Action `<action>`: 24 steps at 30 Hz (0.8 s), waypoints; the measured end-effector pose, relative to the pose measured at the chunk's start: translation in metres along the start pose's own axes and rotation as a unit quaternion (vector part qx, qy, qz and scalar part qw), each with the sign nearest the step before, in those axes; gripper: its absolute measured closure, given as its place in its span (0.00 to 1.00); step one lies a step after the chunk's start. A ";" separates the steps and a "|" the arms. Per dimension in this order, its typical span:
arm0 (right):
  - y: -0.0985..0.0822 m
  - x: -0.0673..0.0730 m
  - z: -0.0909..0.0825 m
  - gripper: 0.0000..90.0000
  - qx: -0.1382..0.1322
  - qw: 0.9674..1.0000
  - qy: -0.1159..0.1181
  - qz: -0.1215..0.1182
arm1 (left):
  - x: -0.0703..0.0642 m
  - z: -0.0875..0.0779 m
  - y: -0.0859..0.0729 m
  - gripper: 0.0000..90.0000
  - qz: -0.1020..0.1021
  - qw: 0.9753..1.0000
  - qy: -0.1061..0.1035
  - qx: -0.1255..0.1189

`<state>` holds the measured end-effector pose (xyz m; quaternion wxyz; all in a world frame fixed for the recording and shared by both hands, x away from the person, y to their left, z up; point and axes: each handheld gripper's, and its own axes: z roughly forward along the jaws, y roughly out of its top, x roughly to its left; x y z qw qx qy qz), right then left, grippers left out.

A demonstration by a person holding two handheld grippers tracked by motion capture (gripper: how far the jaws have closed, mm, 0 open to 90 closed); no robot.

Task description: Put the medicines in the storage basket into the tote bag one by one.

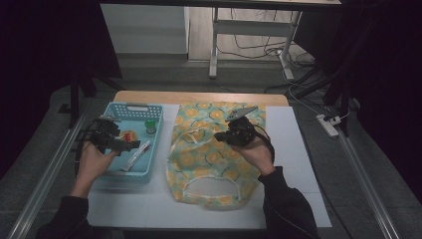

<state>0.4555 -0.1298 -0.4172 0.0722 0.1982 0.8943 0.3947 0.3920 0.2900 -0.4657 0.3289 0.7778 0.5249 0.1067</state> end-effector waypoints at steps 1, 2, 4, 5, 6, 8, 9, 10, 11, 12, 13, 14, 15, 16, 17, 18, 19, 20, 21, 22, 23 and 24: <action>0.000 0.000 0.000 1.00 0.000 1.000 0.000 0.000 | 0.001 0.001 0.001 0.00 -0.002 1.000 -0.003 -0.002; 0.000 0.000 0.000 1.00 0.000 1.000 0.000 -0.001 | 0.002 0.002 0.002 0.00 -0.003 1.000 -0.006 -0.003; 0.000 0.000 0.000 1.00 0.000 1.000 0.000 -0.001 | 0.005 0.005 0.003 0.00 -0.004 1.000 -0.009 -0.005; 0.000 0.000 0.000 1.00 -0.001 1.000 0.000 -0.002 | 0.007 0.006 0.004 0.00 -0.005 1.000 -0.005 -0.003; 0.000 0.000 0.000 1.00 -0.001 1.000 0.000 -0.002 | 0.008 0.008 0.005 0.00 -0.005 1.000 -0.002 -0.001; 0.000 0.000 0.000 1.00 -0.001 1.000 0.001 -0.001 | 0.012 0.012 0.006 0.00 -0.008 1.000 0.004 0.003; 0.000 0.000 0.000 1.00 -0.001 1.000 0.001 -0.001 | 0.014 0.014 0.007 0.00 -0.009 1.000 0.008 0.006; 0.000 0.000 0.000 1.00 -0.001 1.000 0.001 -0.002 | 0.015 0.016 0.008 0.00 -0.011 1.000 0.013 0.008; 0.000 0.000 0.000 1.00 0.000 1.000 0.001 -0.002 | 0.016 0.018 0.008 0.00 -0.010 1.000 0.015 0.010; 0.000 0.000 0.001 1.00 0.001 1.000 0.001 -0.002 | 0.018 0.020 0.009 0.00 -0.009 1.000 0.017 0.011; 0.000 0.000 0.001 1.00 0.001 1.000 0.001 -0.003 | 0.019 0.022 0.009 0.00 -0.009 1.000 0.017 0.011; 0.000 0.000 0.001 1.00 0.001 1.000 0.001 -0.003 | 0.020 0.024 0.009 0.00 -0.008 1.000 0.014 0.011; 0.000 0.000 0.001 1.00 0.001 1.000 0.001 -0.003 | 0.021 0.025 0.010 0.00 -0.010 1.000 0.014 0.012; 0.000 0.000 0.001 1.00 0.001 1.000 0.001 -0.003 | 0.023 0.027 0.010 0.00 -0.011 1.000 0.016 0.014; 0.000 -0.001 0.001 1.00 0.001 1.000 0.001 -0.003 | 0.024 0.029 0.011 0.00 -0.012 1.000 0.020 0.017; 0.000 -0.001 0.001 1.00 0.001 1.000 0.002 -0.003 | 0.026 0.031 0.011 0.00 -0.014 0.999 0.024 0.020; 0.000 -0.001 0.001 1.00 0.001 1.000 0.001 -0.003 | 0.027 0.032 0.011 0.00 -0.017 0.999 0.026 0.021; 0.000 -0.001 0.001 1.00 0.001 1.000 0.002 -0.003 | 0.030 0.034 0.011 0.00 -0.020 0.999 0.028 0.024; 0.000 -0.001 0.001 1.00 0.001 1.000 0.002 -0.003 | 0.032 0.036 0.012 0.00 -0.022 0.999 0.030 0.026; 0.000 -0.001 0.001 1.00 0.001 1.000 0.002 -0.003 | 0.034 0.037 0.012 0.00 -0.025 0.999 0.032 0.027; 0.000 0.000 0.000 1.00 0.001 1.000 0.002 -0.004 | 0.035 0.039 0.012 0.00 -0.026 0.999 0.034 0.029; 0.000 0.000 0.000 1.00 0.000 1.000 0.002 -0.003 | 0.037 0.042 0.012 0.00 -0.026 0.999 0.036 0.030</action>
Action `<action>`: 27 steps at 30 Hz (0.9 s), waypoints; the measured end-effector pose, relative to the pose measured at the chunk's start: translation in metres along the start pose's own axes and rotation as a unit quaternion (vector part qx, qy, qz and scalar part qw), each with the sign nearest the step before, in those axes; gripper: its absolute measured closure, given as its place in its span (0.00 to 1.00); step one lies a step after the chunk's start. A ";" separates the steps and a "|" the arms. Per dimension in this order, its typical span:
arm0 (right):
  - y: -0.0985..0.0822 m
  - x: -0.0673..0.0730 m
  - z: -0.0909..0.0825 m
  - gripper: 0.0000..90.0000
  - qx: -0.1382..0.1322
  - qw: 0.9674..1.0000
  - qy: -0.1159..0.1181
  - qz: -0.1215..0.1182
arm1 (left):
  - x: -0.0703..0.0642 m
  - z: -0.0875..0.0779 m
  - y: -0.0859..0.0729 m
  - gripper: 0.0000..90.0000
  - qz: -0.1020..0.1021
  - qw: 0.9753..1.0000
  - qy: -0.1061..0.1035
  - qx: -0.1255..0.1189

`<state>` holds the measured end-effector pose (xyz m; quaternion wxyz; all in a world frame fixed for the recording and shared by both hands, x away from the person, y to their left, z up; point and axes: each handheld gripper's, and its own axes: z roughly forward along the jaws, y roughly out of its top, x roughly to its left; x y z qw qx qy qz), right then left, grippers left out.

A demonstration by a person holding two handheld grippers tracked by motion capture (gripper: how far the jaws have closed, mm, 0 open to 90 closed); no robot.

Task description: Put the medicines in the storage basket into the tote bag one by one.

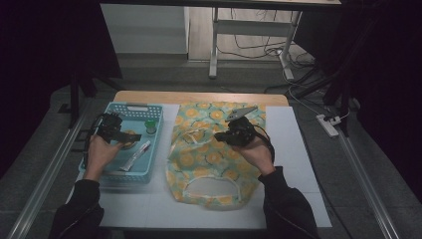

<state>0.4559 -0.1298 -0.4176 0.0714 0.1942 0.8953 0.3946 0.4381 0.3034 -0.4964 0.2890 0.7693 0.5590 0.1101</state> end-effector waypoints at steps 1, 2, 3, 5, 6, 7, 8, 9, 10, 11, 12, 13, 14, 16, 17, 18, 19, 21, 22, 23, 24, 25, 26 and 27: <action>0.000 0.000 0.000 1.00 0.000 1.000 0.000 0.000 | 0.002 0.002 0.000 0.00 0.000 1.000 0.000 0.001; 0.000 0.000 0.000 1.00 0.000 1.000 0.000 0.000 | 0.003 0.005 0.000 0.00 -0.001 1.000 0.002 0.004; 0.000 0.000 0.000 1.00 0.000 1.000 0.000 0.000 | 0.004 0.007 0.000 0.00 -0.001 1.000 0.004 0.008; 0.000 0.000 0.000 1.00 0.001 1.000 0.000 0.000 | 0.007 0.011 0.001 0.00 -0.003 1.000 0.008 0.014; 0.000 0.000 0.001 1.00 0.002 1.000 0.001 -0.001 | 0.008 0.013 0.001 0.00 -0.003 1.000 0.011 0.016; 0.000 0.000 0.001 1.00 0.002 1.000 0.000 -0.001 | 0.009 0.015 0.001 0.00 -0.004 1.000 0.013 0.019; 0.000 0.000 0.001 1.00 0.002 1.000 0.000 -0.002 | 0.010 0.017 0.001 0.00 -0.003 1.000 0.012 0.023; 0.000 0.000 0.001 1.00 0.002 1.000 0.000 -0.003 | 0.011 0.019 0.002 0.00 -0.004 0.999 0.014 0.028; 0.000 0.000 0.001 1.00 0.001 1.000 0.000 -0.003 | 0.011 0.021 0.002 0.00 -0.001 0.999 0.017 0.035; 0.000 0.000 0.001 1.00 0.001 1.000 0.001 -0.003 | 0.012 0.022 0.002 0.00 0.004 0.999 0.020 0.038; 0.000 0.001 0.001 1.00 0.002 1.000 0.001 -0.003 | 0.012 0.022 0.002 0.00 0.008 0.999 0.022 0.040; 0.000 0.000 0.001 1.00 0.002 1.000 0.001 -0.003 | 0.012 0.023 0.003 0.00 0.007 0.999 0.022 0.041; 0.000 0.000 0.001 1.00 0.001 1.000 0.001 -0.004 | 0.013 0.024 0.002 0.00 0.004 0.999 0.020 0.043; 0.000 0.001 0.001 1.00 0.001 1.000 0.001 -0.004 | 0.015 0.026 0.002 0.00 -0.001 0.999 0.016 0.049; 0.000 0.001 0.001 1.00 0.001 1.000 0.002 -0.004 | 0.016 0.027 0.002 0.00 -0.001 0.998 0.016 0.057; 0.000 0.001 0.001 1.00 0.002 1.000 0.002 -0.004 | 0.015 0.028 0.002 0.00 0.001 0.998 0.018 0.064; 0.000 0.001 0.001 1.00 0.002 1.000 0.002 -0.005 | 0.015 0.029 0.002 0.00 0.002 0.998 0.020 0.067; 0.000 0.002 0.001 1.00 0.002 1.000 0.002 -0.006 | 0.014 0.032 0.003 0.00 -0.002 0.996 0.016 0.083; 0.000 0.002 0.001 1.00 0.002 1.000 0.003 -0.007 | 0.013 0.033 0.003 0.00 -0.002 0.996 0.019 0.090; 0.000 0.002 0.001 1.00 0.002 1.000 0.003 -0.007 | 0.013 0.034 0.003 0.00 -0.004 0.995 0.025 0.096; 0.000 0.002 0.001 1.00 0.001 1.000 0.003 -0.006 | 0.012 0.035 0.004 0.00 -0.009 0.994 0.030 0.101; 0.000 0.002 0.001 1.00 0.001 1.000 0.003 -0.006 | 0.012 0.036 0.004 0.03 -0.011 0.994 0.032 0.102; 0.000 0.001 0.002 1.00 0.001 1.000 0.003 -0.006 | 0.011 0.036 0.004 0.04 -0.013 0.994 0.034 0.105; 0.000 0.001 0.002 1.00 0.000 1.000 0.003 -0.005 | 0.011 0.036 0.004 0.06 -0.012 0.993 0.037 0.109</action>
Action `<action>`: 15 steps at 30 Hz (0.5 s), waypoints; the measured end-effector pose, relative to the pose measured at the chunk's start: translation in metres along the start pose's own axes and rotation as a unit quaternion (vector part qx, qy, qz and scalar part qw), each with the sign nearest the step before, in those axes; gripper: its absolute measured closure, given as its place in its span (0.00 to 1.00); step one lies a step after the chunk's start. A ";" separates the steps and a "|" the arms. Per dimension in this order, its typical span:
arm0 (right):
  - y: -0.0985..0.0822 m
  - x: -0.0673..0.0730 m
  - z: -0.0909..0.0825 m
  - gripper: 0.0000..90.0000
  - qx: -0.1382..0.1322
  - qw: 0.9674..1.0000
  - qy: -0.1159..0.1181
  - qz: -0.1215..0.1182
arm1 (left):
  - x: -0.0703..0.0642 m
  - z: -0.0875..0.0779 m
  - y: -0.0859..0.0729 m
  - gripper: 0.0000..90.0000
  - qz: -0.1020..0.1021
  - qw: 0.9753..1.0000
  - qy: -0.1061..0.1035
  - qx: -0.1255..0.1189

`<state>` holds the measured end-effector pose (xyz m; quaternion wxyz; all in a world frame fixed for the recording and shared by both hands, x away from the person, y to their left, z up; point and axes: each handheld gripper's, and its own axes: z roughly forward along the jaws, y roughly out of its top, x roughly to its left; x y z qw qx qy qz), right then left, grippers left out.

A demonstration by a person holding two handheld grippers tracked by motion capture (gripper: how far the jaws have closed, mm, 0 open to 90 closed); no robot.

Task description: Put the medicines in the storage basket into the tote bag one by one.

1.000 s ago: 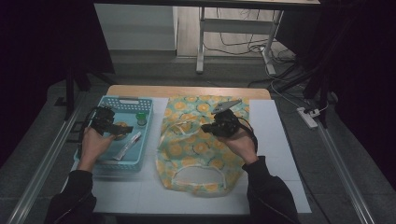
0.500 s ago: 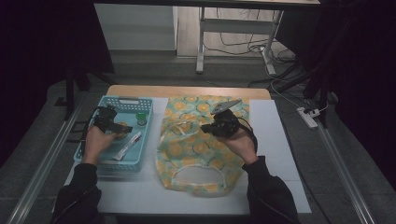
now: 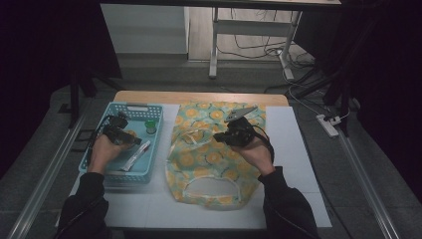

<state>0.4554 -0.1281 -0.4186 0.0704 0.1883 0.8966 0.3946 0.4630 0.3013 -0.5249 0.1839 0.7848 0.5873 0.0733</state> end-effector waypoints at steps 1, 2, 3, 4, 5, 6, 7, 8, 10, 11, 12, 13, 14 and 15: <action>0.000 0.000 0.000 1.00 0.000 1.000 0.000 0.000 | 0.000 0.000 0.000 0.08 -0.001 1.000 0.002 0.002; 0.000 0.000 0.000 1.00 0.000 1.000 0.001 0.000 | 0.000 -0.001 -0.001 0.12 -0.003 1.000 0.005 0.004; 0.000 0.000 0.001 1.00 0.001 1.000 0.000 0.000 | 0.000 -0.001 -0.001 0.17 -0.003 1.000 0.012 0.008; 0.000 0.000 0.001 1.00 0.001 1.000 0.001 -0.001 | 0.000 -0.001 -0.001 0.21 -0.004 1.000 0.012 0.008; 0.000 0.000 0.001 1.00 0.002 1.000 0.001 -0.001 | 0.000 -0.001 -0.001 0.21 -0.004 1.000 0.012 0.009; 0.000 0.000 0.001 1.00 0.002 1.000 0.001 -0.001 | 0.000 -0.001 -0.001 0.22 -0.002 1.000 0.014 0.010; 0.000 0.000 0.001 1.00 0.001 1.000 0.000 -0.001 | 0.000 -0.001 -0.001 0.22 -0.003 1.000 0.014 0.011; 0.000 0.000 0.001 1.00 0.000 1.000 0.000 -0.001 | -0.001 -0.002 -0.001 0.22 -0.006 1.000 0.016 0.013; 0.000 0.000 0.001 1.00 -0.001 1.000 0.000 -0.001 | -0.001 -0.002 -0.001 0.22 -0.013 1.000 0.017 0.017; 0.000 0.000 0.001 1.00 -0.002 1.000 -0.001 -0.001 | 0.000 -0.002 -0.001 0.22 -0.015 1.000 0.018 0.018; 0.000 -0.001 0.001 1.00 -0.002 1.000 -0.001 -0.001 | -0.001 -0.003 -0.001 0.22 -0.015 1.000 0.017 0.018; 0.000 -0.001 0.000 1.00 -0.003 1.000 -0.002 -0.001 | -0.001 -0.004 -0.001 0.22 -0.015 1.000 0.016 0.016; 0.000 -0.001 0.000 1.00 -0.004 1.000 -0.002 -0.001 | -0.001 -0.005 -0.001 0.22 -0.014 1.000 0.014 0.012; 0.000 -0.001 0.000 1.00 -0.005 1.000 -0.003 -0.001 | -0.001 -0.007 -0.001 0.22 -0.014 1.000 0.009 0.006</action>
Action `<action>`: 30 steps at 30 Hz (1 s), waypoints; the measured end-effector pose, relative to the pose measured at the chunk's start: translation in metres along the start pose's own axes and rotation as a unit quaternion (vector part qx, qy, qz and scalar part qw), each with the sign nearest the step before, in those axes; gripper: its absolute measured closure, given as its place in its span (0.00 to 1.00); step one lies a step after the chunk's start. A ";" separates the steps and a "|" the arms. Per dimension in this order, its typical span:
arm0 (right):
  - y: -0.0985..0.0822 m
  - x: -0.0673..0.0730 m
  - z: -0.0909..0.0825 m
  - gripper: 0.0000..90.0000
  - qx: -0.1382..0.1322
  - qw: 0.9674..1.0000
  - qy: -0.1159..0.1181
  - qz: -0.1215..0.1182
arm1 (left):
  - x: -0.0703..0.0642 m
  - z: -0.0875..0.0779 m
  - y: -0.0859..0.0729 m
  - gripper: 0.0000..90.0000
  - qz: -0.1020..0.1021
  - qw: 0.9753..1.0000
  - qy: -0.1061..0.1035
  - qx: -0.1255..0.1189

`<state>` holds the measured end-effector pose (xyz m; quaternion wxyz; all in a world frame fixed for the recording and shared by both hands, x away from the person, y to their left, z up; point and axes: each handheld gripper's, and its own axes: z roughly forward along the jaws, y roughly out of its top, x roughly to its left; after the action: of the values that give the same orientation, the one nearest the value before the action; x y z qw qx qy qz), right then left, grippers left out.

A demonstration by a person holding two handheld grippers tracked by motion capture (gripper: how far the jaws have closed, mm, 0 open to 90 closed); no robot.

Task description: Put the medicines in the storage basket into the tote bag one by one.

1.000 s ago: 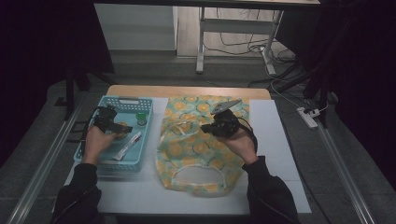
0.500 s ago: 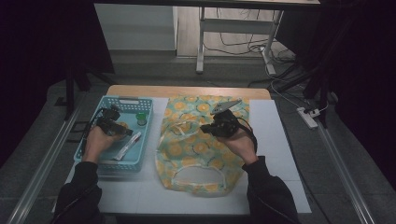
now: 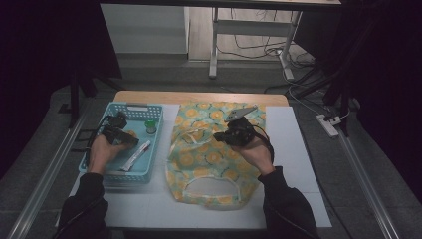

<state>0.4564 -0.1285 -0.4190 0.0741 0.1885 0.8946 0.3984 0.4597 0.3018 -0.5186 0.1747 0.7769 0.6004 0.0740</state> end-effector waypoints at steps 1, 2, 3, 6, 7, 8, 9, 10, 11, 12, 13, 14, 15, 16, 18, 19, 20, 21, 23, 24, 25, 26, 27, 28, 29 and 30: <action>0.000 0.000 0.000 1.00 0.000 1.000 0.001 0.001 | 0.000 -0.002 0.000 0.22 -0.001 1.000 -0.005 -0.007; 0.000 0.000 0.000 1.00 0.000 1.000 0.001 0.001 | -0.001 -0.004 0.000 0.22 -0.003 1.000 -0.012 -0.015; 0.000 0.000 0.000 1.00 0.000 1.000 0.001 0.001 | -0.001 -0.006 0.001 0.22 -0.001 1.000 -0.018 -0.017; 0.000 0.000 0.000 1.00 0.000 1.000 0.001 0.001 | -0.004 -0.012 0.002 0.22 0.007 0.999 -0.026 -0.026; 0.000 0.000 0.000 1.00 -0.001 1.000 0.001 0.001 | -0.006 -0.014 0.002 0.22 0.011 0.999 -0.029 -0.029; 0.000 0.000 0.000 1.00 -0.001 1.000 0.000 0.001 | -0.007 -0.016 0.003 0.22 0.012 0.999 -0.031 -0.032; 0.000 0.000 0.000 1.00 -0.001 1.000 0.000 0.001 | -0.009 -0.019 0.003 0.22 0.016 0.999 -0.034 -0.036; 0.000 0.000 -0.001 1.00 -0.002 1.000 0.000 0.001 | -0.010 -0.021 0.004 0.22 0.020 0.998 -0.039 -0.039; 0.000 0.000 -0.001 1.00 -0.003 1.000 0.000 0.002 | -0.011 -0.024 0.004 0.22 0.023 0.998 -0.041 -0.041; 0.000 -0.001 -0.001 1.00 -0.004 1.000 0.000 0.003 | -0.013 -0.026 0.004 0.22 0.027 0.998 -0.040 -0.042; 0.000 -0.001 -0.002 1.00 -0.005 1.000 0.000 0.003 | -0.014 -0.028 0.004 0.22 0.032 0.998 -0.040 -0.042; 0.000 -0.001 -0.002 1.00 -0.005 1.000 -0.001 0.003 | -0.015 -0.030 0.004 0.22 0.035 0.998 -0.042 -0.042; 0.000 -0.001 -0.002 1.00 -0.005 1.000 -0.001 0.003 | -0.017 -0.033 0.003 0.22 0.037 0.997 -0.046 -0.047; 0.000 -0.001 -0.002 1.00 -0.006 1.000 -0.001 0.002 | -0.018 -0.035 0.002 0.22 0.041 0.997 -0.048 -0.048; 0.000 -0.001 -0.002 1.00 -0.007 1.000 -0.001 0.002 | -0.021 -0.039 0.000 0.22 0.047 0.996 -0.051 -0.053; 0.000 -0.001 -0.002 1.00 -0.007 1.000 0.000 0.002 | -0.023 -0.042 -0.001 0.22 0.049 0.996 -0.053 -0.056; 0.000 -0.001 -0.001 1.00 -0.006 1.000 0.000 0.003 | -0.024 -0.043 -0.002 0.22 0.052 0.995 -0.055 -0.058; 0.000 -0.001 -0.001 1.00 -0.005 1.000 0.000 0.003 | -0.026 -0.046 -0.004 0.22 0.055 0.995 -0.057 -0.061; 0.000 -0.001 -0.001 1.00 -0.004 1.000 0.000 0.005 | -0.028 -0.051 -0.006 0.22 0.059 0.994 -0.062 -0.067; 0.000 -0.001 -0.001 1.00 -0.005 1.000 0.000 0.005 | -0.030 -0.053 -0.007 0.22 0.063 0.994 -0.064 -0.069; 0.000 -0.001 0.000 1.00 -0.006 1.000 0.000 0.005 | -0.032 -0.055 -0.007 0.22 0.066 0.993 -0.067 -0.071; 0.000 -0.001 0.000 1.00 -0.006 1.000 0.000 0.006 | -0.034 -0.057 -0.008 0.22 0.071 0.992 -0.069 -0.072; 0.000 -0.001 0.000 1.00 -0.006 1.000 0.000 0.006 | -0.036 -0.059 -0.009 0.22 0.075 0.992 -0.070 -0.074; 0.000 -0.001 0.000 1.00 -0.006 1.000 0.000 0.007 | -0.038 -0.061 -0.010 0.22 0.079 0.991 -0.071 -0.075; 0.000 -0.001 0.000 1.00 -0.007 1.000 0.000 0.007 | -0.041 -0.062 -0.011 0.22 0.083 0.991 -0.074 -0.078; 0.000 -0.001 0.000 1.00 -0.008 1.000 0.000 0.007 | -0.043 -0.064 -0.012 0.22 0.086 0.990 -0.076 -0.080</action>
<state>0.4575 -0.1295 -0.4191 0.0728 0.1946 0.8900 0.4060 0.4164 0.2753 -0.4591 0.2746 0.8128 0.5080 0.0771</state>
